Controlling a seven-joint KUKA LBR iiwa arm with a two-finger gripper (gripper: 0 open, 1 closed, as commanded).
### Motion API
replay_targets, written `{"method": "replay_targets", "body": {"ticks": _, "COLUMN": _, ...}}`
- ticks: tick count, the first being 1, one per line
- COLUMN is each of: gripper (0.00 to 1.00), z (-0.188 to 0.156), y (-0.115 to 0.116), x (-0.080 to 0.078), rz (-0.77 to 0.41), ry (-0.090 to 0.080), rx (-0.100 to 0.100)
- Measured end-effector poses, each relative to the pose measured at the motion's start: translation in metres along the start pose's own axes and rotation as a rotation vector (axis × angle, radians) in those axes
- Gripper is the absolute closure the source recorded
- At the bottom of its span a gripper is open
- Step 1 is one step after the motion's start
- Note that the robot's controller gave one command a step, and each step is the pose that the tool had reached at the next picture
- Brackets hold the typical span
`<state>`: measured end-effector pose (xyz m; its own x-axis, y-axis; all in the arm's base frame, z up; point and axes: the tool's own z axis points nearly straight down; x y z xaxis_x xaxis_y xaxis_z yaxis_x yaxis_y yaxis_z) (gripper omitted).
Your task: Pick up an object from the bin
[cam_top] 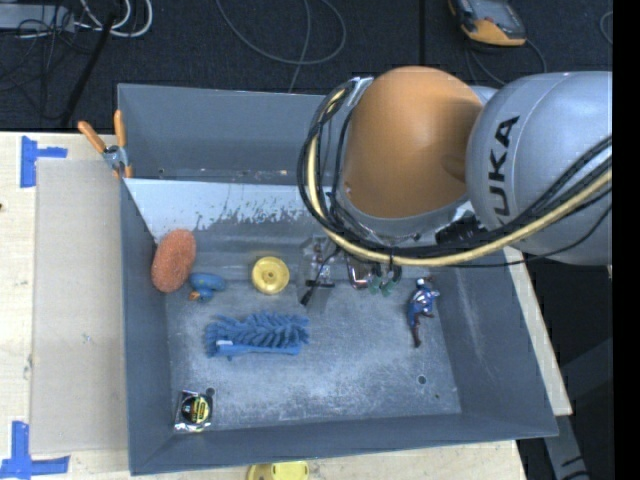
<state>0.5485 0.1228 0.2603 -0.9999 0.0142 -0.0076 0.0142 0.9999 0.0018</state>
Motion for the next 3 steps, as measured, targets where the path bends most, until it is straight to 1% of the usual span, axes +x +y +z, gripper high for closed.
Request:
{"method": "replay_targets", "body": {"ticks": 1, "gripper": 0.00, "z": 0.042, "y": 0.004, "x": 0.036, "rz": 0.119, "ry": 0.007, "rx": 0.002}}
{"method": "replay_targets", "body": {"ticks": 2, "gripper": 0.00, "z": 0.063, "y": 0.009, "x": 0.060, "rz": 0.158, "ry": 0.016, "rx": 0.004}}
{"method": "replay_targets", "body": {"ticks": 3, "gripper": 0.00, "z": 0.091, "y": 0.018, "x": 0.031, "rz": 0.164, "ry": 0.002, "rx": 0.000}}
